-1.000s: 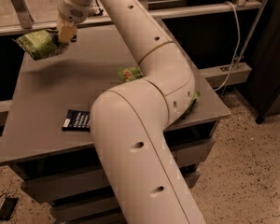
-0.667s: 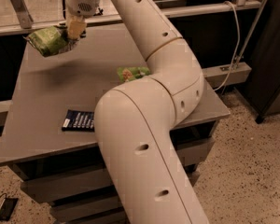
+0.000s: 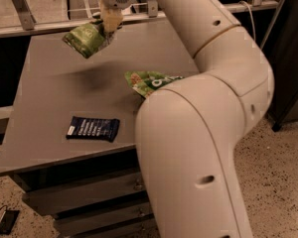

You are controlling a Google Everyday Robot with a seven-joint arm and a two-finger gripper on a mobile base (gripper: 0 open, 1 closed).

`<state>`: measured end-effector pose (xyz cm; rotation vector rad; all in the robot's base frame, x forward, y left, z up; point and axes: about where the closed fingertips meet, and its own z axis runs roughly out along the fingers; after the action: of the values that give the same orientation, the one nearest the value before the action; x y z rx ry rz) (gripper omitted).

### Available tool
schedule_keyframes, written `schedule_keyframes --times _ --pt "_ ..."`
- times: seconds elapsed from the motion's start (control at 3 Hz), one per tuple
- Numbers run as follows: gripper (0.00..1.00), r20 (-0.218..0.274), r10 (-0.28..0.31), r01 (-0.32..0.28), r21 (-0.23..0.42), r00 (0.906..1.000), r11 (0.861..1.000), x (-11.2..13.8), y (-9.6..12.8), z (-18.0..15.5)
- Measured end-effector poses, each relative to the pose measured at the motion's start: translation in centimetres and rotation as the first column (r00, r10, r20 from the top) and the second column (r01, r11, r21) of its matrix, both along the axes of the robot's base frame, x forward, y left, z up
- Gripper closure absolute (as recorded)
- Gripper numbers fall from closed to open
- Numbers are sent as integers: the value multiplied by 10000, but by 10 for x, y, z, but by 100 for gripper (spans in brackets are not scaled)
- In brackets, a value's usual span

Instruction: Move green jalapeno chip bag near green rice chip bag

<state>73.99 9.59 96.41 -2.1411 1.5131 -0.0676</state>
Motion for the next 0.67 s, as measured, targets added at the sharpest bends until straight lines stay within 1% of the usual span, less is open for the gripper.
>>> schedule_keyframes --times 0.33,0.67 --pt "100 1128 -325 338 -95 9931 9994 -12 -49 26" --pt "100 1577 -886 833 401 9835 9957 -34 -99 26"
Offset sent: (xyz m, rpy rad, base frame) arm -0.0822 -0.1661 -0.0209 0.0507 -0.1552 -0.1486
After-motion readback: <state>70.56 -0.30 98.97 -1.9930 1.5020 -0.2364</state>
